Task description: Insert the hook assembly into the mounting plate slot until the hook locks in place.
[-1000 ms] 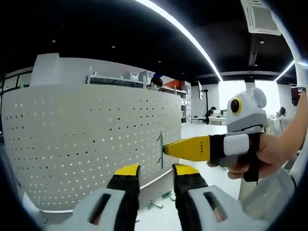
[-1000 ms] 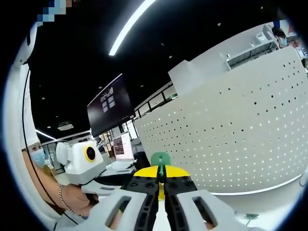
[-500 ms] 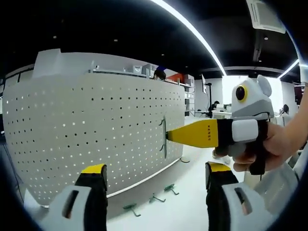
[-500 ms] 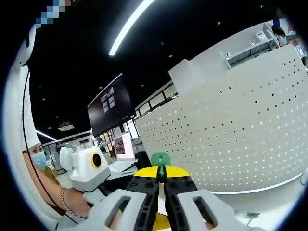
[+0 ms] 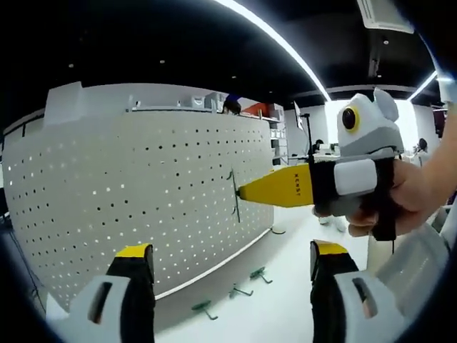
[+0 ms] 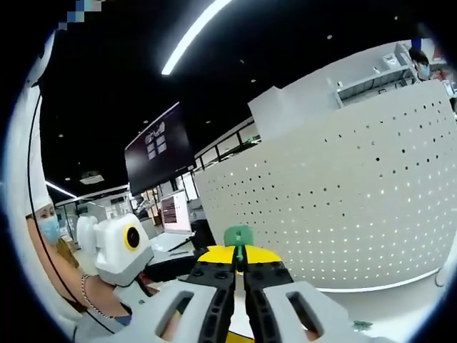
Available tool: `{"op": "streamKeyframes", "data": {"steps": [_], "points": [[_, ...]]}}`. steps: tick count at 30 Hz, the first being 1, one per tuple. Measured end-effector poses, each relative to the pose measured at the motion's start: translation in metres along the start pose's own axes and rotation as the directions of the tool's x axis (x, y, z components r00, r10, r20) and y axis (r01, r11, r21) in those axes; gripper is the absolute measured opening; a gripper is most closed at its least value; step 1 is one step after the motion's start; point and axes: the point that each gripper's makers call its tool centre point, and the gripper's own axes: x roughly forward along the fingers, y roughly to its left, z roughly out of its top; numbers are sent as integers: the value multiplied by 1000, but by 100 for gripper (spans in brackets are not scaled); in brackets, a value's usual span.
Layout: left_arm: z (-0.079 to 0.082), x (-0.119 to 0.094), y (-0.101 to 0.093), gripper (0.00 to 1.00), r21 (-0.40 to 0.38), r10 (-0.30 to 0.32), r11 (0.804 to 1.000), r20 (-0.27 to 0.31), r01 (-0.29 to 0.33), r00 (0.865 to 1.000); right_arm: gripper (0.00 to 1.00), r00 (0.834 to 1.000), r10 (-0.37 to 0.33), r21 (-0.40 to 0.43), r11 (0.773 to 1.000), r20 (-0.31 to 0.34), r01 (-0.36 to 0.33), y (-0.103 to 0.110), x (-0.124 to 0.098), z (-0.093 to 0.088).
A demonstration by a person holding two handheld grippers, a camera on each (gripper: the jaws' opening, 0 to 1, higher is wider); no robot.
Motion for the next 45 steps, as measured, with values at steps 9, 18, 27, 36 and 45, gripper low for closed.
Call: {"op": "streamKeyframes", "data": {"steps": [9, 18, 27, 36, 45], "points": [[1, -7, 9, 90, -28, 24, 999, 17, -23, 1000, 0, 991, -137, -102, 986, -9, 136, -24, 5, 16], [-2, -17, 17, 90, -36, 48, 998, 20, -48, 999, 0, 984, -178, -131, 976, 1, 176, -29, 14, 26], [-7, -32, 26, 90, -60, 81, 995, 31, -79, 996, 0, 979, -197, -163, 966, 49, 202, -32, 26, 48], [-12, -41, 29, 90, -74, 94, 993, 33, -92, 995, 0, 973, -222, -192, 954, 58, 229, -37, 37, 54], [-15, -49, 30, 90, -74, 103, 992, 37, -100, 994, 0, 967, -240, -220, 942, 86, 254, -38, 50, 63]]}}
